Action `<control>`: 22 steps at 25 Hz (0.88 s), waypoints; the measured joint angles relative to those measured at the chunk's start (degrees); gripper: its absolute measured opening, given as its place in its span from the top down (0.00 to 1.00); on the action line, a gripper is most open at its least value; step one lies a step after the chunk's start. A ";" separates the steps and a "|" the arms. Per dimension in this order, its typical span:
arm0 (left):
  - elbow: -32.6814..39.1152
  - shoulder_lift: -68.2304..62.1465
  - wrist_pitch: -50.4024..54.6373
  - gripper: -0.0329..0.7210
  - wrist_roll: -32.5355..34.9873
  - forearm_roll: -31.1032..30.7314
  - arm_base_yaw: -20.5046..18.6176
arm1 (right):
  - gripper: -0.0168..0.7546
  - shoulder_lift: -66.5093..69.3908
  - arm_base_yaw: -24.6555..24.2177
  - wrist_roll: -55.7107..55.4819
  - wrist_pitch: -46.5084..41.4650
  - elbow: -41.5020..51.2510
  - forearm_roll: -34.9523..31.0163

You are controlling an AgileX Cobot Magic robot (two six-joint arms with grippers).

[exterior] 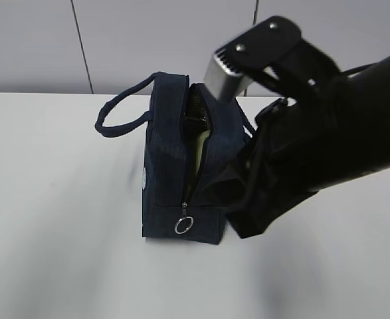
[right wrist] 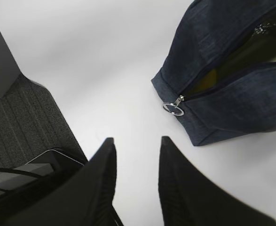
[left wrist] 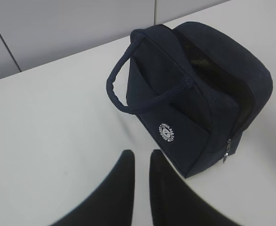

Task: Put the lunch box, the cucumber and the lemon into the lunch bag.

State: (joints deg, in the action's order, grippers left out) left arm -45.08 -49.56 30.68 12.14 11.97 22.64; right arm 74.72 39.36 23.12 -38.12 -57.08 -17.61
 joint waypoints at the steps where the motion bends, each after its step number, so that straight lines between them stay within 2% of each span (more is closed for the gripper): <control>1: 0.00 0.00 -0.08 0.88 0.00 0.00 0.00 | 0.68 1.24 0.40 -1.06 1.27 0.25 -0.23; 11: 0.00 0.00 -0.52 0.88 0.00 -0.76 0.00 | 0.68 13.75 6.19 -15.20 14.04 0.37 -2.14; 16: 0.00 0.00 -0.61 0.88 0.00 -0.94 0.00 | 0.68 19.23 6.87 -23.62 18.35 0.41 -2.28; 22: 0.00 0.00 -0.61 0.88 0.00 -1.03 0.00 | 0.68 22.43 6.87 -28.47 21.08 0.41 -2.46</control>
State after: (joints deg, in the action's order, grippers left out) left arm -45.08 -49.56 30.07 12.14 10.94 22.64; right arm 97.15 46.23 -5.35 -17.05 -56.67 -20.07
